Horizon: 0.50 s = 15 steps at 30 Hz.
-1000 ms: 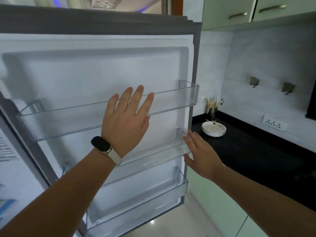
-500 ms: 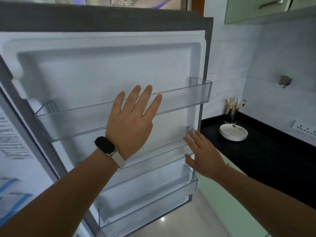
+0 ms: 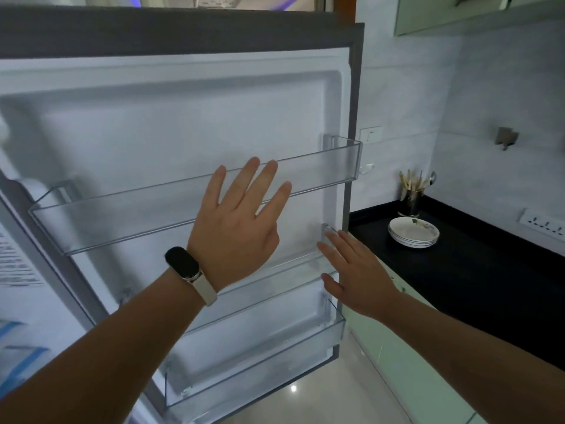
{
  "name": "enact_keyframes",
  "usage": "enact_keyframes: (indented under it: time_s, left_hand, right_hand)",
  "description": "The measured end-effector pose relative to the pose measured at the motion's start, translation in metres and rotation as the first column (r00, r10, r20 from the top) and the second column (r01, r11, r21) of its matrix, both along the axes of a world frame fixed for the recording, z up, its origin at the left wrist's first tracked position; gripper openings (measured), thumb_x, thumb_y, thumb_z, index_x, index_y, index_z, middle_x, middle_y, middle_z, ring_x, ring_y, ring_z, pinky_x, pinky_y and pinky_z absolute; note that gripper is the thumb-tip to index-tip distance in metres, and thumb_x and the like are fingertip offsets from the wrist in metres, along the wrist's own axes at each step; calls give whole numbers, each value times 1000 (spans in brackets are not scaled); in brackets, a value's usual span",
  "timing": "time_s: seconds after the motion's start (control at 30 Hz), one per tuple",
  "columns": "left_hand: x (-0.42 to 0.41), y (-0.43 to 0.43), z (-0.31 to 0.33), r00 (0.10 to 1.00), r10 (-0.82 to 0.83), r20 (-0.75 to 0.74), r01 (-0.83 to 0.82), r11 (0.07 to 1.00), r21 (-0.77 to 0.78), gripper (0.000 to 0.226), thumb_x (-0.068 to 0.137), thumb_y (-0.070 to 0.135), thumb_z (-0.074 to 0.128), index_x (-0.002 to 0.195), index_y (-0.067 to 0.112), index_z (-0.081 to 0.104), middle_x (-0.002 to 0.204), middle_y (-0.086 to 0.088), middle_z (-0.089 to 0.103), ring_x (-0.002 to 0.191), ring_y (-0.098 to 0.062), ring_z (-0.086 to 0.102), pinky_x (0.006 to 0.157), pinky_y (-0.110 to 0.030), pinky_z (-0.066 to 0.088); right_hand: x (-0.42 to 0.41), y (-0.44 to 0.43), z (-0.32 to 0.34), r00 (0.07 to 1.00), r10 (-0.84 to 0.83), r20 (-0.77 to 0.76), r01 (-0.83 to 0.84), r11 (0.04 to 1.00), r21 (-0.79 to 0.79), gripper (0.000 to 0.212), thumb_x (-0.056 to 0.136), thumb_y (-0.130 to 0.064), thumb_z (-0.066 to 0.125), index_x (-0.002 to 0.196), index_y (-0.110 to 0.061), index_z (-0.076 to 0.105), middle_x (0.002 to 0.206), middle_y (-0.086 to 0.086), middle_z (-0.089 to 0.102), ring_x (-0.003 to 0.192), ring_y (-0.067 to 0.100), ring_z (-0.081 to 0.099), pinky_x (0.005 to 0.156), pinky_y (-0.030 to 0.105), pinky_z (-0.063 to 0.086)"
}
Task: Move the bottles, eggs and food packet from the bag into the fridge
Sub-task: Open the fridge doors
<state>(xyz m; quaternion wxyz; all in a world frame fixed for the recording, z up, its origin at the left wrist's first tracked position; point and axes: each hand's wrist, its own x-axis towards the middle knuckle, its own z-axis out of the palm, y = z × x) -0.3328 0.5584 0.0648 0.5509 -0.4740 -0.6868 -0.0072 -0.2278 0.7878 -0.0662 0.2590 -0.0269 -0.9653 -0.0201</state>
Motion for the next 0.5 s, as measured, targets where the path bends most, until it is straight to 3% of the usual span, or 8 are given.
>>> enact_keyframes:
  time_s: [0.27, 0.37, 0.5]
  left_hand:
    - [25, 40, -47, 954, -167, 250, 204, 970, -133, 55, 87, 34, 61, 137, 12, 58, 144, -17, 53, 134, -36, 48, 110, -56, 33]
    - [38, 63, -70, 904, -219, 368, 293, 943, -159, 54, 87, 38, 60, 135, 13, 60, 142, -16, 55, 133, -35, 50, 109, -54, 35]
    - [65, 94, -93, 815, -249, 523, 390, 904, -176, 53, 86, 40, 60, 133, 14, 61, 140, -13, 58, 131, -32, 52, 108, -52, 38]
  right_hand:
    - [71, 9, 17, 972, -212, 101, 216, 976, -33, 55, 93, -50, 40, 136, -19, 51, 143, 8, 51, 134, 30, 44, 108, 48, 40]
    - [110, 12, 19, 924, -346, 165, 353, 935, -15, 63, 93, -57, 30, 143, -23, 45, 150, 5, 43, 141, 25, 36, 113, 41, 28]
    - [168, 12, 21, 836, -481, 264, 501, 866, -10, 62, 95, -56, 33, 148, -25, 36, 155, 1, 35, 145, 22, 26, 117, 38, 19]
